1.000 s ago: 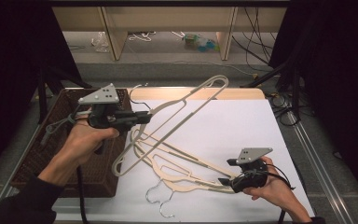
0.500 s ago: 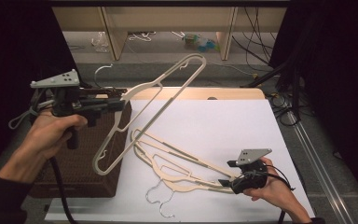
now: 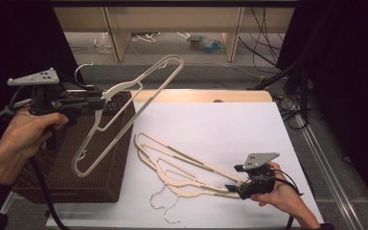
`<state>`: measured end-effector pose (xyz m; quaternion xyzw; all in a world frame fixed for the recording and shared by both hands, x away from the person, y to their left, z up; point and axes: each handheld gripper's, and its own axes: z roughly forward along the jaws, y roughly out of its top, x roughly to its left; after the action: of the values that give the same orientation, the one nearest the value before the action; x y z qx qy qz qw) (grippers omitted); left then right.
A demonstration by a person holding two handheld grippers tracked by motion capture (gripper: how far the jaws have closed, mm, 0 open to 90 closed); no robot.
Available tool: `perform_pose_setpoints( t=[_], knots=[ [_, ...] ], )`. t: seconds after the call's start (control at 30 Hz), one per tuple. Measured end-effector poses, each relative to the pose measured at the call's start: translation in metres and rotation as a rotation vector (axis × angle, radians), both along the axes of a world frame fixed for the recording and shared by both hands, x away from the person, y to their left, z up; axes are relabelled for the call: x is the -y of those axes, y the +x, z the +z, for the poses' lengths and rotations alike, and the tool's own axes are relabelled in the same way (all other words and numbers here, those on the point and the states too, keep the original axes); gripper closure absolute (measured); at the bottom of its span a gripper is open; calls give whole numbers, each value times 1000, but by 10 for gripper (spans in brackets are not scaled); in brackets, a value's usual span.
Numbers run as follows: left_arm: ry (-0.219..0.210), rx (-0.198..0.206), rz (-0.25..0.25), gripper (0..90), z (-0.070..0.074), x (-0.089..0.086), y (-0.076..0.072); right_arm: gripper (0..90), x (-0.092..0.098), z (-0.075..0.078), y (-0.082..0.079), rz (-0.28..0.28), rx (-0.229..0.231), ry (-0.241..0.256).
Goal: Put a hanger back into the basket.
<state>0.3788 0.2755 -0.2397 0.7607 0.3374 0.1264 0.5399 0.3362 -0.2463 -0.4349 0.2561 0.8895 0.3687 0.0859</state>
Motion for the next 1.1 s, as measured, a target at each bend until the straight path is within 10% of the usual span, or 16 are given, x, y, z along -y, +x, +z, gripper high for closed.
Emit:
perform_pose_setpoints(
  t=[1.1],
  knots=[
    [61, -88, 206, 860, -63, -101, 13, 237, 0, -4, 1, 9, -18, -6]
  ],
)
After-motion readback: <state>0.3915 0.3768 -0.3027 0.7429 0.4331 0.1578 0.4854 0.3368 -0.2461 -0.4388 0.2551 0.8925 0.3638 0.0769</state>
